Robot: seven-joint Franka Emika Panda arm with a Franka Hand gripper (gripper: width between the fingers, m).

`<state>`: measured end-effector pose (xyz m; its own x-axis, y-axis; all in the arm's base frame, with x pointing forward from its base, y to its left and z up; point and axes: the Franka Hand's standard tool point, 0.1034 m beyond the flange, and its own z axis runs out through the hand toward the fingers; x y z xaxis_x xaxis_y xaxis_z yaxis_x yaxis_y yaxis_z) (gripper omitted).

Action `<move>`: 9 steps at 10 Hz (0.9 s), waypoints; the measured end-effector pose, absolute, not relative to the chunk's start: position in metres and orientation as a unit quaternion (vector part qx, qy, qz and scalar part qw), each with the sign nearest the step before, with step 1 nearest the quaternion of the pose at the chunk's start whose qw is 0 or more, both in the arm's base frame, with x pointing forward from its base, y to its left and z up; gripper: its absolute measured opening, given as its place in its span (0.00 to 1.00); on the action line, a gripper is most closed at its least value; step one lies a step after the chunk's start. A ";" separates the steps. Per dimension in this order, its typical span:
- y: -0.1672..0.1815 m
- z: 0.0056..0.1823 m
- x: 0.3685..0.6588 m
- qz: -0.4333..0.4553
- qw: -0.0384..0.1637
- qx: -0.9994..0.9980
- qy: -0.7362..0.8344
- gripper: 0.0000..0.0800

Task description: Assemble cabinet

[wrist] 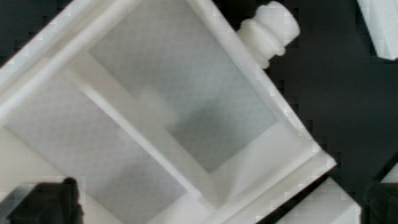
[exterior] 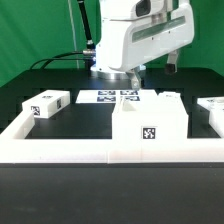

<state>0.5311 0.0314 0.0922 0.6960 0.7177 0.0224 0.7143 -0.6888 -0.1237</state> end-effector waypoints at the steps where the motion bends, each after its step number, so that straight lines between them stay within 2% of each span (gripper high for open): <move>1: 0.027 0.092 0.527 0.003 0.057 -0.894 -0.445 1.00; 3: 0.027 0.086 0.518 0.009 0.042 -0.847 -0.529 1.00; 4: 0.033 0.081 0.516 -0.005 0.021 -0.830 -0.558 1.00; 8: 0.032 0.079 0.514 -0.004 0.022 -0.830 -0.557 1.00; 9: 0.035 0.077 0.517 -0.019 0.007 -0.806 -0.591 1.00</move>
Offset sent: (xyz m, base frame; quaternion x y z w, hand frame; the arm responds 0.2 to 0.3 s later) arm -0.0195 0.0180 -0.0166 -0.0962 -0.0108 -0.2063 0.9737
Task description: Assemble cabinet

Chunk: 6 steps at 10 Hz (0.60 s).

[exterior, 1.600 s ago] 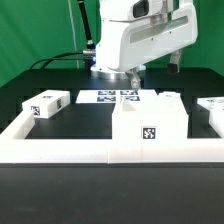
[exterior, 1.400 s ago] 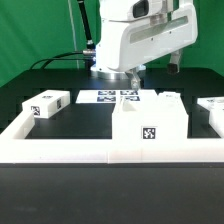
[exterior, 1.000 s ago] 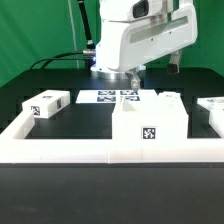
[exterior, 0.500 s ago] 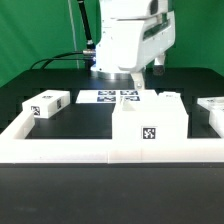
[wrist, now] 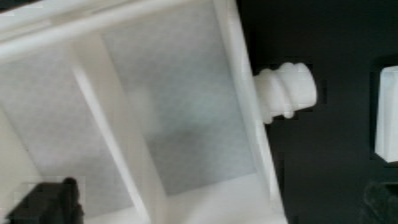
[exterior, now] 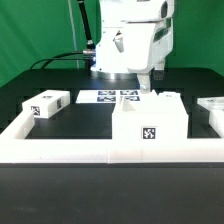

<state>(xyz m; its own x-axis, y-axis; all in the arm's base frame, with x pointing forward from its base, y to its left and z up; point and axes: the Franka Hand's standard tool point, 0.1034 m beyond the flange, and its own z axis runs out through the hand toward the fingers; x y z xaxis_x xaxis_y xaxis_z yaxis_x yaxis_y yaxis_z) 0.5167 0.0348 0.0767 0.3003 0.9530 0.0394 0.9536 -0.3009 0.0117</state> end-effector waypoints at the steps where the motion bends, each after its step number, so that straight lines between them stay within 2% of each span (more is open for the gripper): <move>1: 0.041 0.072 0.512 -0.017 0.002 -0.794 -0.607 1.00; 6: 0.061 0.046 0.494 -0.005 0.004 -0.770 -0.639 1.00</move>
Offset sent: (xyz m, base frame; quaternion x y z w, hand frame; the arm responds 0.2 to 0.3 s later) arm -0.0089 0.0101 -0.0177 -0.0171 -0.0159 -0.0608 0.9979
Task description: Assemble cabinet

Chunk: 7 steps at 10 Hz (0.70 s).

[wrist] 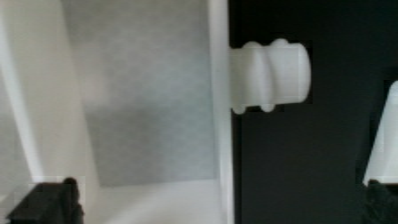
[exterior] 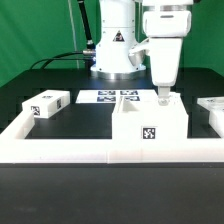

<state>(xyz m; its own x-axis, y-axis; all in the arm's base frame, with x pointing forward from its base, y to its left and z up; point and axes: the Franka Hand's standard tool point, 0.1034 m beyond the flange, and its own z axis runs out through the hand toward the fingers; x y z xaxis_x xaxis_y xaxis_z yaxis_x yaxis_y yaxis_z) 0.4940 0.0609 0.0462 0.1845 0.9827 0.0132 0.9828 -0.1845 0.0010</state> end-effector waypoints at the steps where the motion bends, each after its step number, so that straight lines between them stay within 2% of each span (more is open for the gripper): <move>1: 0.059 0.044 0.490 -0.002 0.006 -0.770 -0.638 1.00; 7: 0.055 0.026 0.485 0.004 0.015 -0.774 -0.633 1.00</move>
Offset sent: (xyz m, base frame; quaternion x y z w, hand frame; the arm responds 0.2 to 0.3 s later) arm 0.0007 -0.0001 -0.0137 0.0202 -0.0058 0.0075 0.9998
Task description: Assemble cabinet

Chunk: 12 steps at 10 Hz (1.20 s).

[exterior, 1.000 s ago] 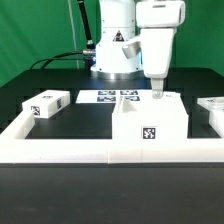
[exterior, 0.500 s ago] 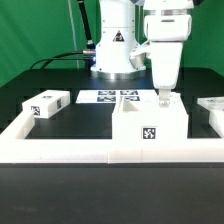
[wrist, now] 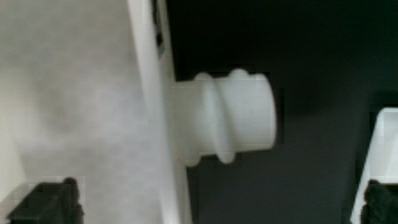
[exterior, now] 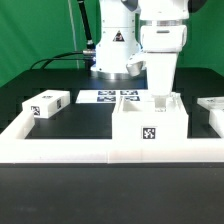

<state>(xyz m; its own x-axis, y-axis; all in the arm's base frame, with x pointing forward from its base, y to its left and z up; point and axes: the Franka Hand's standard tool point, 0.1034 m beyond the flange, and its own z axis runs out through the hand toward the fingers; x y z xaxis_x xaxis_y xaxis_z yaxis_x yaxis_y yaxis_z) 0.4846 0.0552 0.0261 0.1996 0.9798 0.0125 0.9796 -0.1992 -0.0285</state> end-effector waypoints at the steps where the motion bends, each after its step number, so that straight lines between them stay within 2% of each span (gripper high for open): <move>1: 0.055 0.026 0.486 0.006 0.016 -0.775 -0.632 1.00; 2: 0.055 0.026 0.486 0.005 0.016 -0.775 -0.632 0.89; 3: 0.055 0.026 0.485 0.006 0.016 -0.775 -0.632 0.72; 4: 0.055 0.026 0.485 0.006 0.016 -0.775 -0.632 0.50; 5: 0.055 0.026 0.485 0.006 0.016 -0.775 -0.632 0.50; 6: 0.055 0.026 0.485 0.006 0.016 -0.775 -0.632 0.27; 7: 0.055 0.026 0.485 0.006 0.016 -0.775 -0.632 0.11; 8: 0.055 0.026 0.486 0.005 0.016 -0.775 -0.632 0.11; 9: 0.055 0.026 0.486 0.004 0.015 -0.775 -0.632 0.04; 12: 0.055 0.026 0.486 0.004 0.015 -0.775 -0.632 0.04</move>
Offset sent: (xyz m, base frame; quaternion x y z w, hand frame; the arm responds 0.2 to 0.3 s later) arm 0.0000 0.0000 0.0000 0.0000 0.0000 0.0000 1.0000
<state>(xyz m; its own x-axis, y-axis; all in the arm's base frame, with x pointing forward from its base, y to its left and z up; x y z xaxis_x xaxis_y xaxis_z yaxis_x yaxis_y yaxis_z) 0.4863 0.0550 0.0259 0.2014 0.9794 0.0125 0.9792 -0.2010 -0.0284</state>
